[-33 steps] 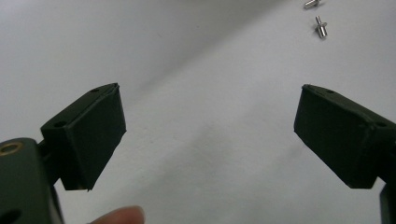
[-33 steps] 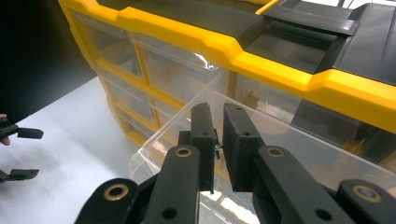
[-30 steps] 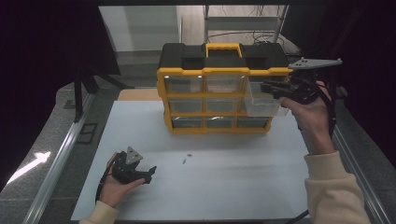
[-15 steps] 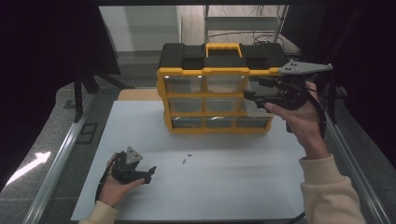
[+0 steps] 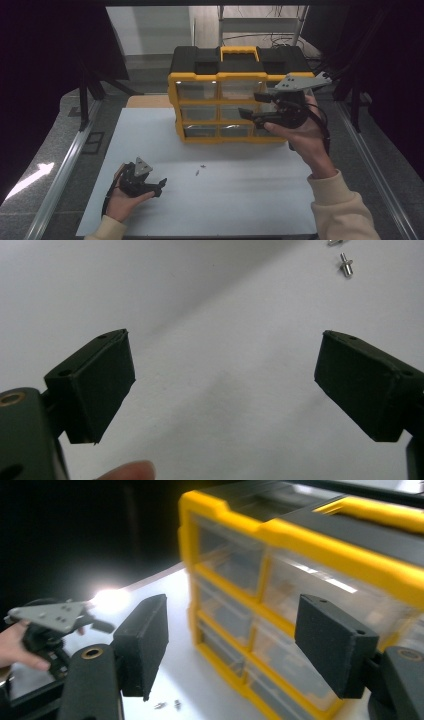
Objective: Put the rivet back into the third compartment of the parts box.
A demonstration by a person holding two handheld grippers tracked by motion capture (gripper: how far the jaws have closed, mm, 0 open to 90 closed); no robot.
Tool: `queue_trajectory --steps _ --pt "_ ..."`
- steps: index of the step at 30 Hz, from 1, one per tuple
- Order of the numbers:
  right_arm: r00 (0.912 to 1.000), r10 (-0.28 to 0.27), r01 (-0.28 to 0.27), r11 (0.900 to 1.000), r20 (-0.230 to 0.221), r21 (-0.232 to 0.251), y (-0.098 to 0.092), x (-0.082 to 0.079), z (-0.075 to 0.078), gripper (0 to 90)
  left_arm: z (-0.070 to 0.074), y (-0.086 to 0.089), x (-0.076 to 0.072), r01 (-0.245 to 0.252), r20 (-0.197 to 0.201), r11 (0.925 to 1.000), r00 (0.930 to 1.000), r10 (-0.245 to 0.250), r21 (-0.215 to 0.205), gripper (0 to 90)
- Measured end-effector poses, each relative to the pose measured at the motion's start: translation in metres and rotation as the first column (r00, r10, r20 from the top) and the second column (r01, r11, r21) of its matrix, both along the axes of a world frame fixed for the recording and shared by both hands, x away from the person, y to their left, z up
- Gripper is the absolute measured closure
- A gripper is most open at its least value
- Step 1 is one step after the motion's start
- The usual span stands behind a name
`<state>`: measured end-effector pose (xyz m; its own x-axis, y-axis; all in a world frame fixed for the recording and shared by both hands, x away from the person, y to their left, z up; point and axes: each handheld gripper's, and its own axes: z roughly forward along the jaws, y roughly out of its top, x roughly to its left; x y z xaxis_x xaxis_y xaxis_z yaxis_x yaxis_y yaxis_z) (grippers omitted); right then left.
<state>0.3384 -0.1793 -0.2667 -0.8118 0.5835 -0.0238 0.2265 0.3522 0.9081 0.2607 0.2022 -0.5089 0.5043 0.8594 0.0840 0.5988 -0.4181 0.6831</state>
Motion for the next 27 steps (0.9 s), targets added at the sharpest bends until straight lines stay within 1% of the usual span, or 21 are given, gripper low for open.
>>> queue_trajectory --steps 3,7,9,11,14,15,19,27 --pt "0.9996 0.025 -0.025 1.0 -0.014 -0.012 0.008 -0.002 -0.009 29.7 0.0 0.0 0.0 0.0 0.001 1.0 1.0 0.0 0.0 9.8" --pt "0.9987 0.041 -0.042 0.999 -0.029 -0.02 0.014 -0.005 -0.019 29.7 0.0 0.0 0.0 0.0 0.001 1.0 1.0 0.0 0.0 9.9" --pt "0.9987 0.044 -0.045 0.998 -0.025 -0.041 0.017 -0.006 -0.024 29.8 0.0 -0.001 0.0 -0.003 0.004 1.0 1.0 0.003 -0.005 9.9" --pt "0.9986 0.048 -0.049 0.998 -0.023 -0.047 0.019 -0.007 -0.028 29.8 0.0 0.0 0.0 -0.002 0.002 1.0 1.0 0.002 -0.002 9.9" --pt "0.998 0.059 -0.06 0.997 -0.023 -0.046 0.021 -0.01 -0.032 29.8 0.0 0.0 0.0 -0.001 0.003 1.0 1.0 0.001 -0.002 9.8" --pt "0.9978 0.062 -0.063 0.997 -0.021 -0.049 0.022 -0.01 -0.033 29.6 0.0 -0.001 0.0 -0.004 0.005 1.0 1.0 0.004 -0.007 9.8" --pt "0.9965 0.079 -0.081 0.995 -0.028 -0.063 0.025 -0.012 -0.041 29.4 0.0 -0.001 0.0 -0.002 0.004 1.0 1.0 0.002 -0.004 9.8" --pt "0.9952 0.09 -0.092 0.993 -0.038 -0.071 0.031 -0.012 -0.058 29.0 0.0 0.0 0.0 0.0 0.004 1.0 1.0 0.0 0.0 9.8"
